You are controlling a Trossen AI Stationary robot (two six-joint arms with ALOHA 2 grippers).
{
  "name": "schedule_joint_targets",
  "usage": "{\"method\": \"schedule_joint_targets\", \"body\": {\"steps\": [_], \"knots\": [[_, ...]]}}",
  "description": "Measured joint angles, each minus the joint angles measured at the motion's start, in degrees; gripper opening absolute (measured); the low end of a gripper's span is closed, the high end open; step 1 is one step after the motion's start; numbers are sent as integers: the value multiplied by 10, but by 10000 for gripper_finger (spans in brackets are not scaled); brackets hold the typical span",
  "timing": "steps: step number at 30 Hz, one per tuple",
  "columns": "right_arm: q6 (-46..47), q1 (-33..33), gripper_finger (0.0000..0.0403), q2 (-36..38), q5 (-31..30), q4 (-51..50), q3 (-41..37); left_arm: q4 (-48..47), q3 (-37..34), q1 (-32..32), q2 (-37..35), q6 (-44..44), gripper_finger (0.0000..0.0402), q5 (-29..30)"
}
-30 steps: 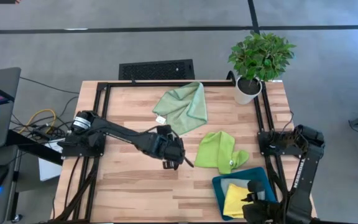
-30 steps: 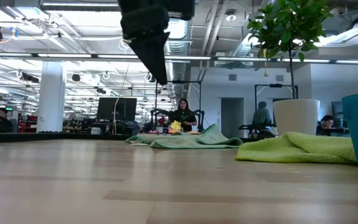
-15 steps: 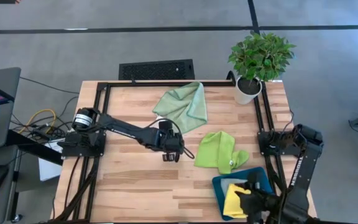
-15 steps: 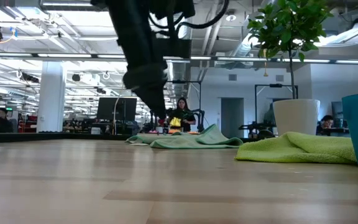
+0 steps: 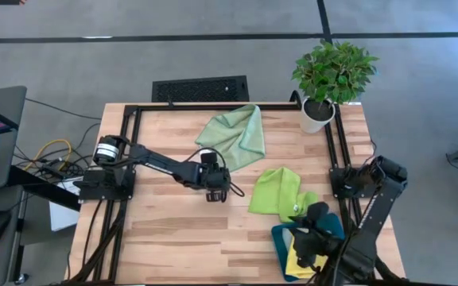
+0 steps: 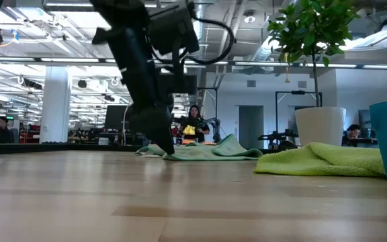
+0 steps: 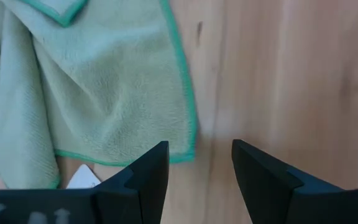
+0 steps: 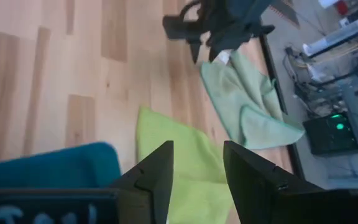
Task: Fold microfiber towels
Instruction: Fold the blue towel
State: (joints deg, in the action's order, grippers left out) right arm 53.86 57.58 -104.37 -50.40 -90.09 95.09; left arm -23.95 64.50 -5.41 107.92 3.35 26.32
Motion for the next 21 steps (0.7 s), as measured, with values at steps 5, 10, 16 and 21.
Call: {"method": "schedule_joint_targets", "body": {"steps": [5, 10, 16, 21], "knots": [[-12, -35, 164, 30, -26, 0, 0, 34, -19, 19, 0, -26, 169, 0], [-12, -87, 164, 48, -26, 0, 0, 67, -38, 40, 0, -51, 169, -4], [-13, -124, 162, 48, -24, 1, 0, 93, -55, 56, -3, -57, 169, -32], [-14, -119, 161, 48, -22, 3, 0, 99, -56, 57, -2, -56, 169, -28]]}}
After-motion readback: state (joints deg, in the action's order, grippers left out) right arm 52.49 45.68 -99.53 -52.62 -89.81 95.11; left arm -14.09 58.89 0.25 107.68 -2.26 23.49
